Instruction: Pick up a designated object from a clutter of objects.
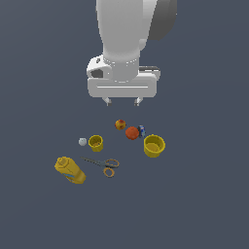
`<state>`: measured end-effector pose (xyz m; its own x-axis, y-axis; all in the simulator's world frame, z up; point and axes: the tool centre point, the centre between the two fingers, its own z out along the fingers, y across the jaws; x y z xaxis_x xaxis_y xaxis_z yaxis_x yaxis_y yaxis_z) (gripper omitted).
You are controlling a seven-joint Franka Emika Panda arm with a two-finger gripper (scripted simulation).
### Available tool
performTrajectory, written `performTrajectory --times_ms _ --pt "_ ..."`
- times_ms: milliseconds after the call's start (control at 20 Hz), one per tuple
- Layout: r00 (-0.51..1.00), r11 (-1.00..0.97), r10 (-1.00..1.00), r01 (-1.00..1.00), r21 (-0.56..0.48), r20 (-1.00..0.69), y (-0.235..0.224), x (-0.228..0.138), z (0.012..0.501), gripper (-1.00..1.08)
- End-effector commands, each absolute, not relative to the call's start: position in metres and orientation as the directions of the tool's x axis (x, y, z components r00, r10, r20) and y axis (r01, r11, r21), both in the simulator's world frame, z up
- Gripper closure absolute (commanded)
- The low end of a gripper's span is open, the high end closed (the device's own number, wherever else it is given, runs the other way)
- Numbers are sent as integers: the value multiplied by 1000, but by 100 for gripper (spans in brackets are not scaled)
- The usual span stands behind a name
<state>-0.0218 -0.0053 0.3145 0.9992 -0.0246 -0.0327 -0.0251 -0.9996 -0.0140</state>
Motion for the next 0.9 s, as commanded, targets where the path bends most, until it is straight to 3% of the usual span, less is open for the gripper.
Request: performTrajectory --times_ms 0,850 --pt "999 -1000 -25 -25 -14 -33 -5 -22 315 -92" --pt "1000 -1000 -17 -17 -10 -7 -29 -18 326 -92"
